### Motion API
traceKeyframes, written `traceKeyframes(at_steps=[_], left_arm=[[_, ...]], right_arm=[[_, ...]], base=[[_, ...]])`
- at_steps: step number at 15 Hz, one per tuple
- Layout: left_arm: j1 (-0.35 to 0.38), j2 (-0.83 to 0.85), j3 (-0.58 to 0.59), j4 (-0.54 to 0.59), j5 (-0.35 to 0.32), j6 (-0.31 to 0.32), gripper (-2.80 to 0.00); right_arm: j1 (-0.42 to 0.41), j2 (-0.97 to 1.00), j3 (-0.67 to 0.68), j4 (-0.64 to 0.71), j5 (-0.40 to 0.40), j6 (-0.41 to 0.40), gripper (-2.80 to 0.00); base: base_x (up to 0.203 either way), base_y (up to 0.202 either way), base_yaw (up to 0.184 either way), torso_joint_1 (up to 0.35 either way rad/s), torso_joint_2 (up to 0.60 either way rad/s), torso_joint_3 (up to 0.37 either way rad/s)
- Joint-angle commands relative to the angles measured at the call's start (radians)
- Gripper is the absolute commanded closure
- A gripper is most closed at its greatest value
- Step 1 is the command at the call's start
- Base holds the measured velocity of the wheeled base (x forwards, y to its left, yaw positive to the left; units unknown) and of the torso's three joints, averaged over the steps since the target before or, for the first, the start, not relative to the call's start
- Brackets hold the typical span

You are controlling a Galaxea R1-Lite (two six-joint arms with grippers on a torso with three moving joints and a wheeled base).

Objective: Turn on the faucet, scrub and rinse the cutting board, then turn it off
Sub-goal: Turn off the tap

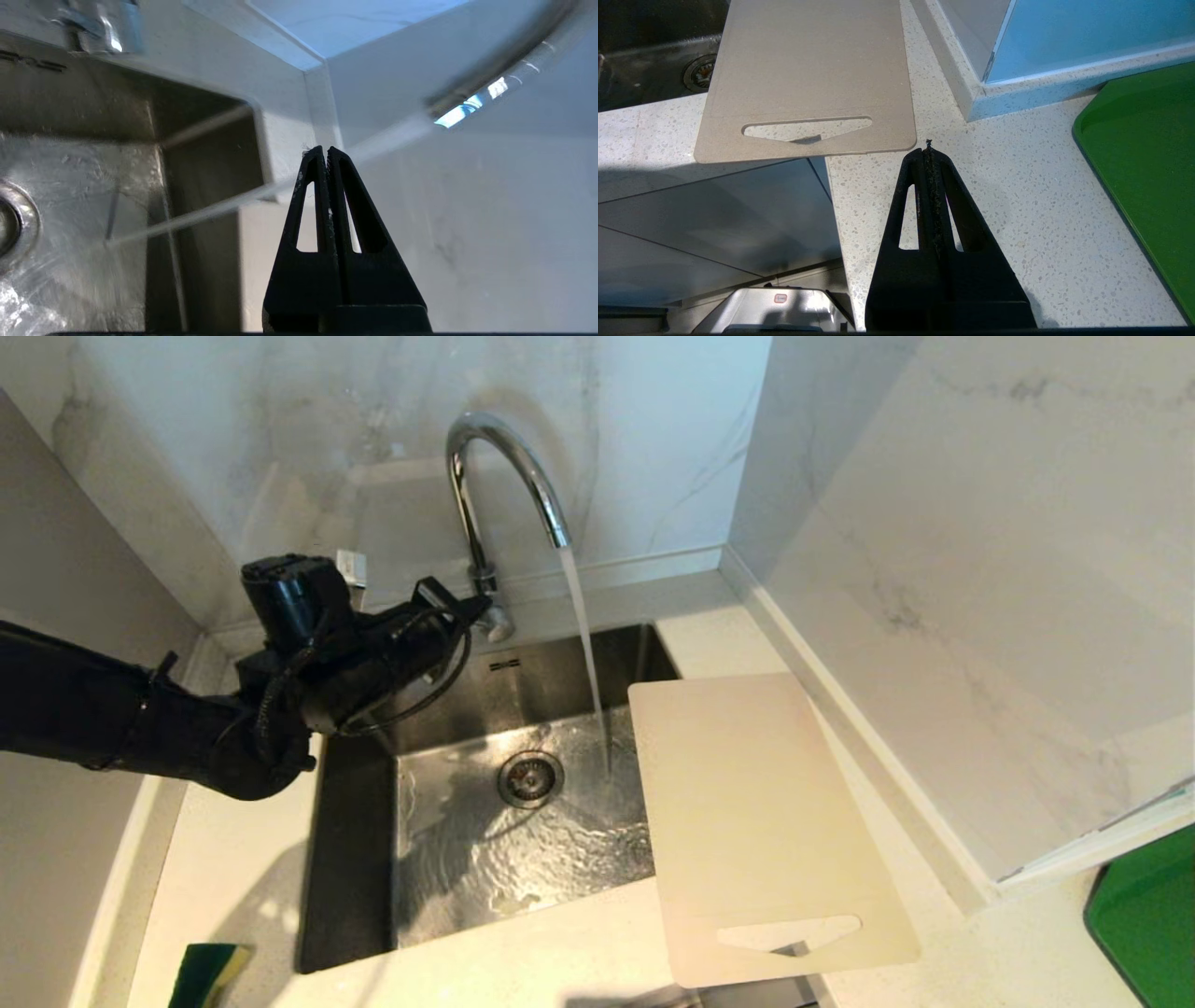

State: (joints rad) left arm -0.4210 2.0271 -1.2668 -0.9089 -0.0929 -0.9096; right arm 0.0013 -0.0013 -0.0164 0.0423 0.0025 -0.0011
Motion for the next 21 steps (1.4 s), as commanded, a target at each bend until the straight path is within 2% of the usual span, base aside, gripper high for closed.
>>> traceKeyframes(at_steps=[1,6,16,21], left_arm=[[0.021,0.103,-0.005,-0.095,-0.006,-0.002,0.0],[0.034,0.207,-0.097,-0.107,-0.008,0.032,0.0],[0.1,0.336,-0.292,-0.087,-0.01,0.02,0.0],[0.135,0.38,-0.417,-0.022,-0.01,0.017,0.0]], right_arm=[[0.0,0.001,0.001,0.001,0.0,0.0,0.0],[0.0,0.001,0.0,0.001,-0.001,0.0,0.0],[0.0,0.001,0.0,0.001,0.001,0.0,0.0],[0.0,0.001,0.0,0.001,0.001,0.0,0.0]], base=[[0.0,0.0,0.0,0.0,0.0,0.0],[0.0,0.0,0.0,0.0,0.0,0.0],[0.0,0.0,0.0,0.0,0.0,0.0],[0.0,0.0,0.0,0.0,0.0,0.0]])
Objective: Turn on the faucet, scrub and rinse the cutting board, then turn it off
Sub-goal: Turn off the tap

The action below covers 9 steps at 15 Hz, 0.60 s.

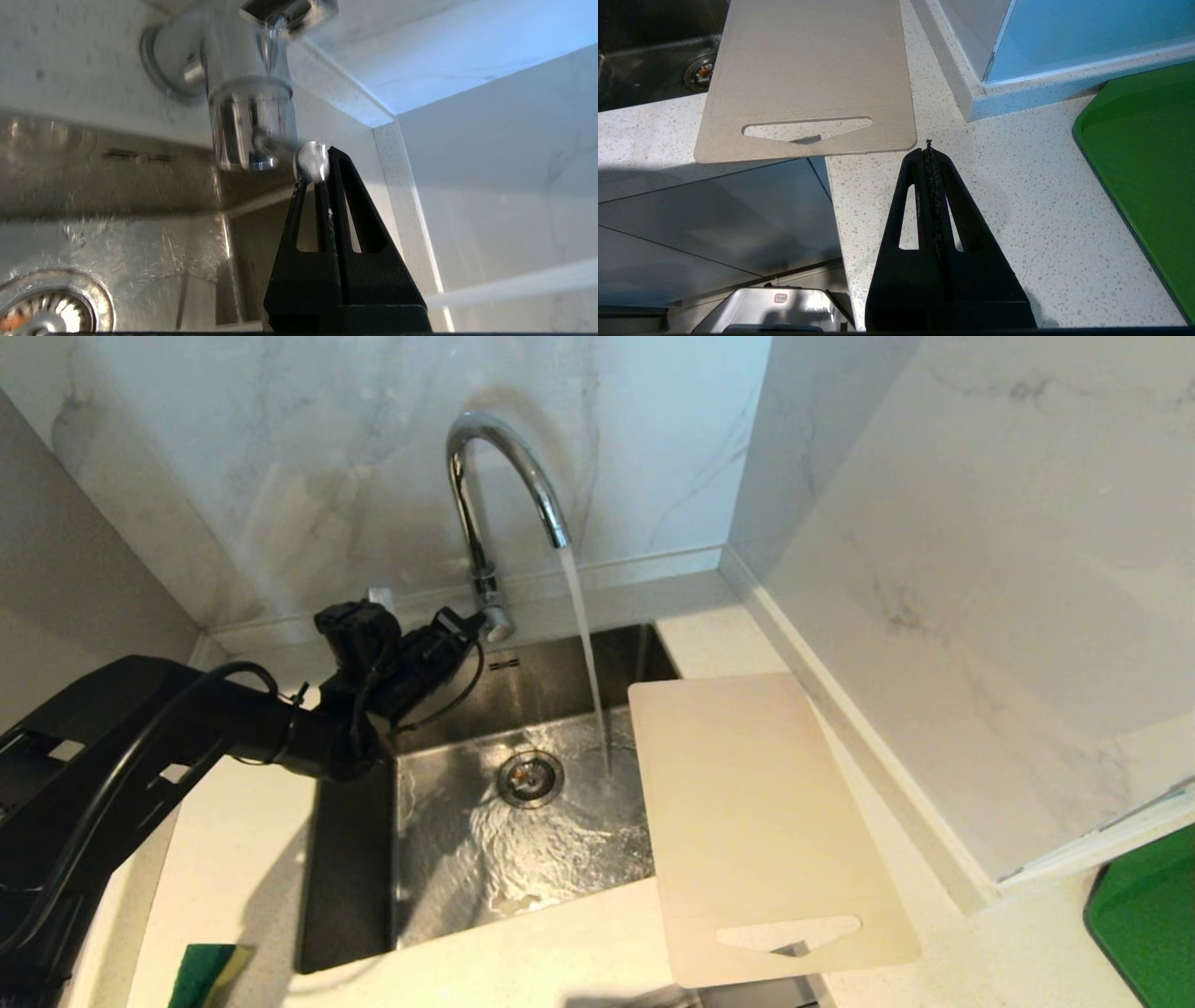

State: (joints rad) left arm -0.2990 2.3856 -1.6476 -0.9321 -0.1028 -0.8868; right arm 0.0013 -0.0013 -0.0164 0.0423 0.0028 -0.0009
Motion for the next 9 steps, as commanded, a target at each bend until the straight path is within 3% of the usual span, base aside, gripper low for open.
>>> traceKeyframes(at_steps=[1,9], left_arm=[[0.017,0.034,-0.052,0.009,0.0,-0.006,0.0],[0.064,0.075,-0.15,0.061,-0.002,-0.008,0.0]], right_arm=[[0.0,0.001,0.001,0.001,0.0,-0.001,0.0],[0.0,0.001,0.001,0.001,0.0,-0.001,0.0]], base=[[0.0,0.0,0.0,0.0,0.0,0.0],[0.0,0.0,0.0,0.0,0.0,0.0]])
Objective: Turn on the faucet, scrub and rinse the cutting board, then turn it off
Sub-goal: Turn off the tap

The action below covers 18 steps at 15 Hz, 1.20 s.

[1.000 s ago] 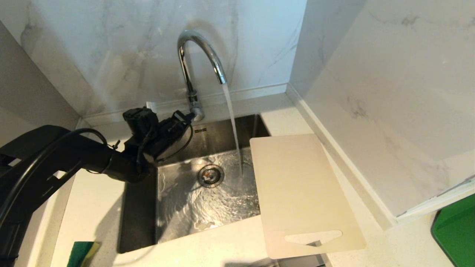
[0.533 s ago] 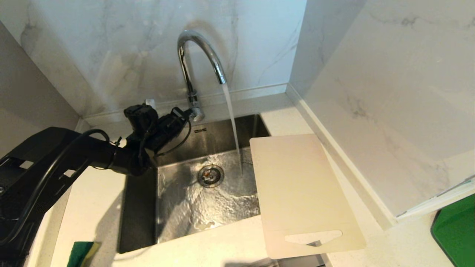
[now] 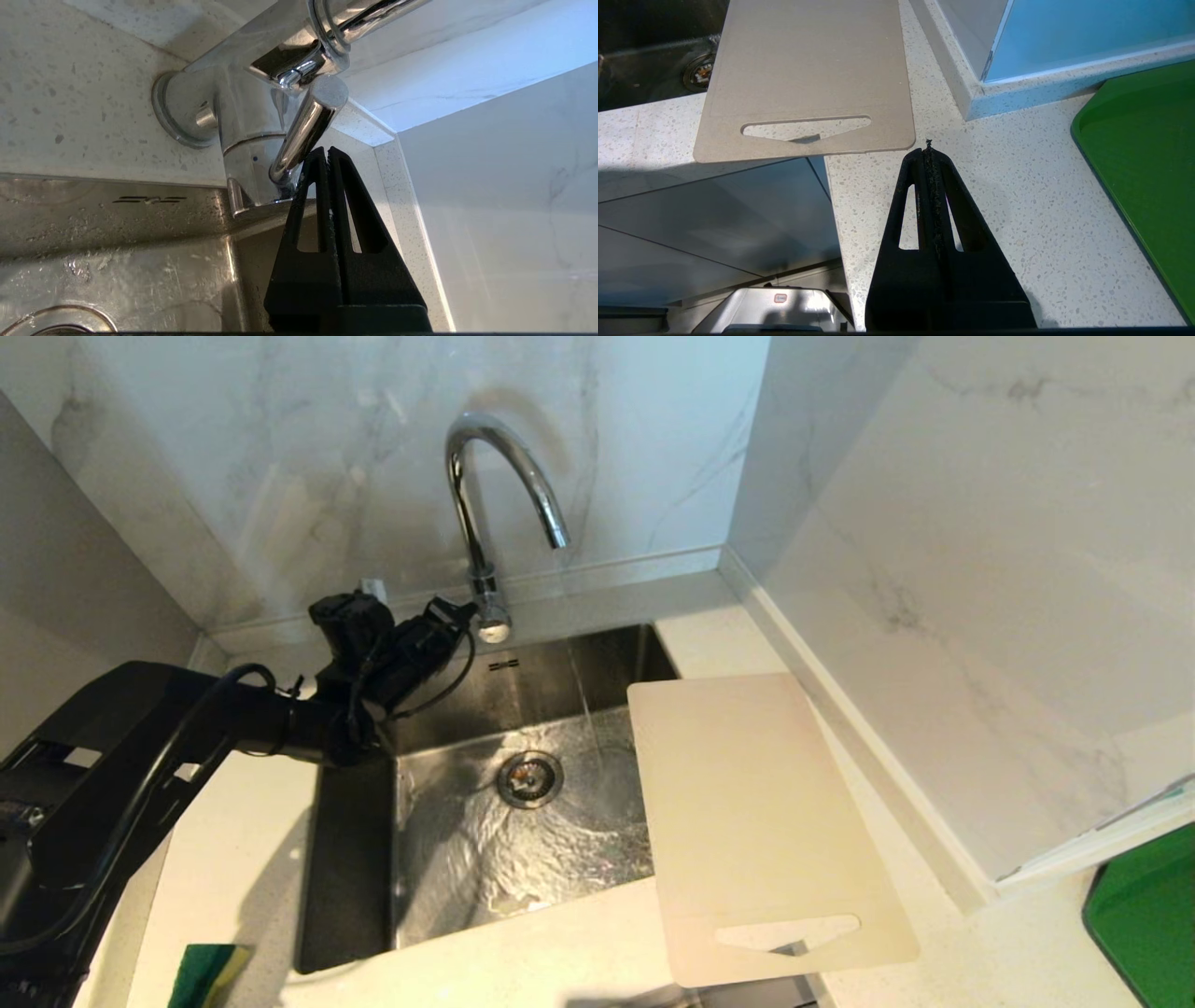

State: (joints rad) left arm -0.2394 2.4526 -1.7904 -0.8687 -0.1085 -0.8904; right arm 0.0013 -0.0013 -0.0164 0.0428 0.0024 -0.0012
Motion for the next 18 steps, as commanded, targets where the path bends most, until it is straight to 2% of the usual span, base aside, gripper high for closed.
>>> traceKeyframes(at_steps=[1,7,11,14,15,16,17,18], left_arm=[[0.004,0.008,-0.007,-0.001,0.004,-0.004,0.0],[-0.016,-0.058,0.038,0.04,0.001,-0.003,0.0],[-0.029,-0.257,0.175,0.081,-0.07,0.002,0.0],[-0.032,-0.428,0.275,0.182,-0.108,0.012,0.0],[-0.035,-0.488,0.308,0.248,-0.113,0.033,0.0],[-0.044,-0.54,0.34,0.329,-0.115,0.09,0.0],[-0.051,-0.577,0.37,0.403,-0.111,0.202,0.0],[-0.056,-0.614,0.403,0.478,-0.093,0.346,0.0]], right_arm=[[0.0,0.001,0.0,0.0,0.001,0.0,0.0],[0.0,0.001,0.0,0.0,0.001,0.0,0.0],[0.0,0.001,0.0,0.0,0.001,0.0,0.0],[0.0,0.001,0.0,0.0,0.001,0.0,0.0],[0.0,0.001,0.0,0.0,0.001,0.0,0.0],[0.0,0.001,0.0,0.0,0.001,0.0,0.0],[0.0,0.001,0.0,0.0,0.001,0.0,0.0],[0.0,0.001,0.001,0.0,0.001,0.0,0.0]], base=[[0.0,0.0,0.0,0.0,0.0,0.0],[0.0,0.0,0.0,0.0,0.0,0.0],[0.0,0.0,0.0,0.0,0.0,0.0],[0.0,0.0,0.0,0.0,0.0,0.0],[0.0,0.0,0.0,0.0,0.0,0.0],[0.0,0.0,0.0,0.0,0.0,0.0],[0.0,0.0,0.0,0.0,0.0,0.0],[0.0,0.0,0.0,0.0,0.0,0.0]])
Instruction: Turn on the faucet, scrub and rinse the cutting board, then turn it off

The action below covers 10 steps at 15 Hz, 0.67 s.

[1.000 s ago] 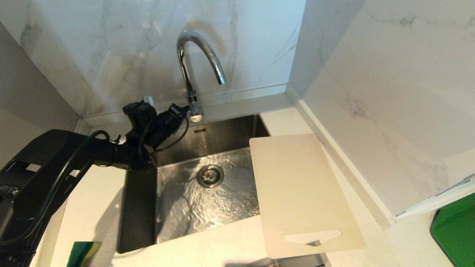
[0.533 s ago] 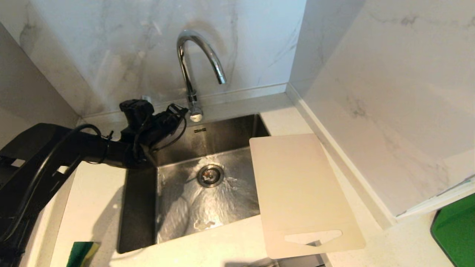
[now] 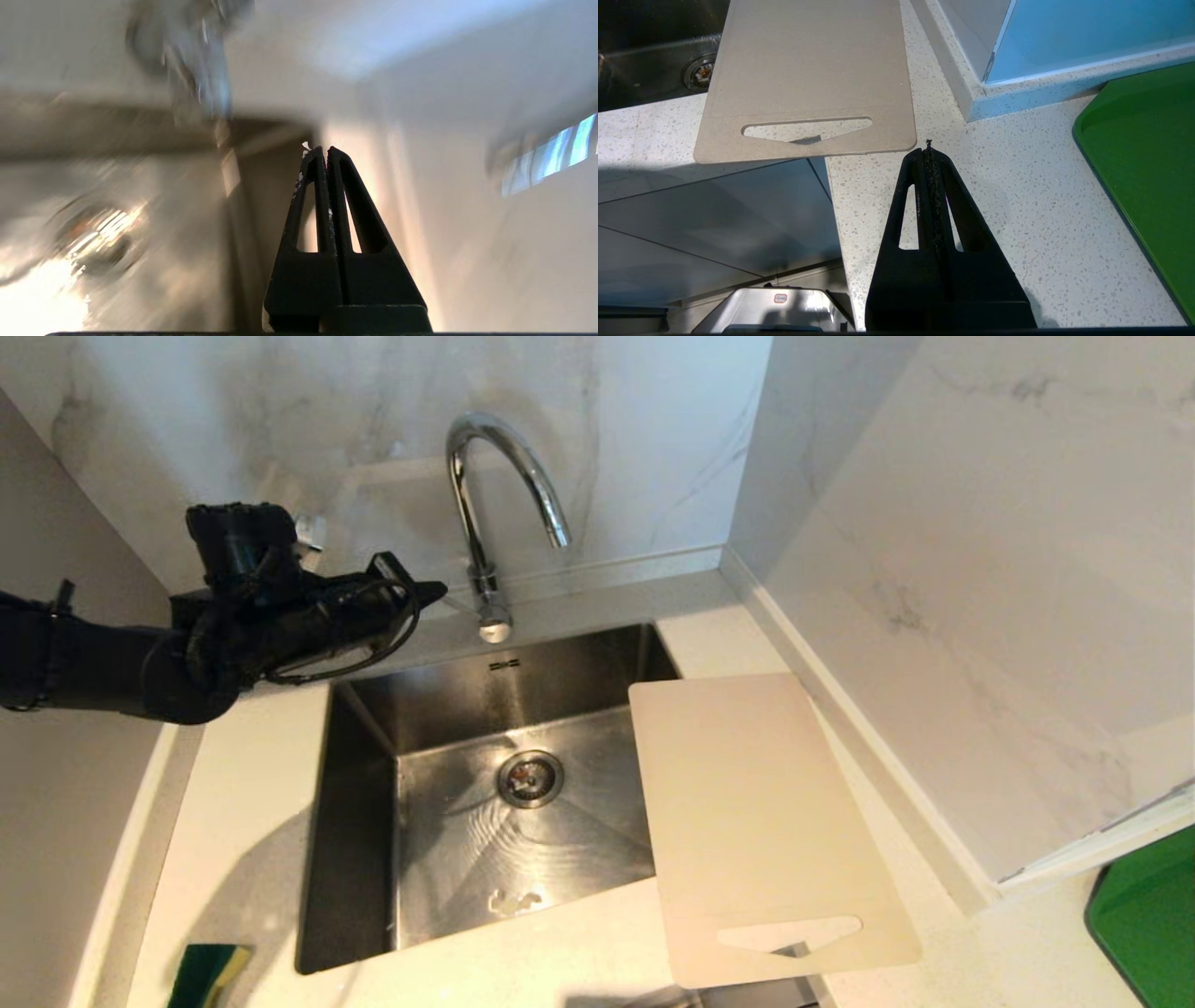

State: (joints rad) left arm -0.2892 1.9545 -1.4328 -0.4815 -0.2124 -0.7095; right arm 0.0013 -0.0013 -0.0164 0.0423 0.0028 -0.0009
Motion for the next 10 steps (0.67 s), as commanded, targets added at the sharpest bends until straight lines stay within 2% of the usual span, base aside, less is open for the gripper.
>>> traceKeyframes(at_steps=[1,2,3,4,6,10], left_arm=[[-0.009,-0.146,0.075,0.152,0.06,0.314,0.0],[-0.009,-0.182,0.109,0.205,0.121,0.445,0.0],[0.0,-0.238,0.139,0.256,0.166,0.532,0.0],[0.021,-0.297,0.157,0.325,0.191,0.583,0.0],[0.098,-0.403,0.197,0.422,0.203,0.619,0.0],[0.22,-0.643,0.422,0.472,0.133,0.634,0.0]], right_arm=[[0.0,0.001,0.0,0.001,0.0,-0.001,0.0],[0.0,0.001,0.0,0.001,0.0,-0.001,0.0],[0.0,0.001,0.001,0.001,0.0,-0.001,0.0],[0.0,0.001,0.0,0.001,0.0,-0.001,0.0],[0.0,0.001,0.0,0.001,0.0,-0.001,0.0],[0.0,0.001,0.001,0.001,0.0,-0.001,0.0]], base=[[0.0,0.0,0.0,0.0,0.0,0.0],[0.0,0.0,0.0,0.0,0.0,0.0],[0.0,0.0,0.0,0.0,0.0,0.0],[0.0,0.0,0.0,0.0,0.0,0.0],[0.0,0.0,0.0,0.0,0.0,0.0],[0.0,0.0,0.0,0.0,0.0,0.0]])
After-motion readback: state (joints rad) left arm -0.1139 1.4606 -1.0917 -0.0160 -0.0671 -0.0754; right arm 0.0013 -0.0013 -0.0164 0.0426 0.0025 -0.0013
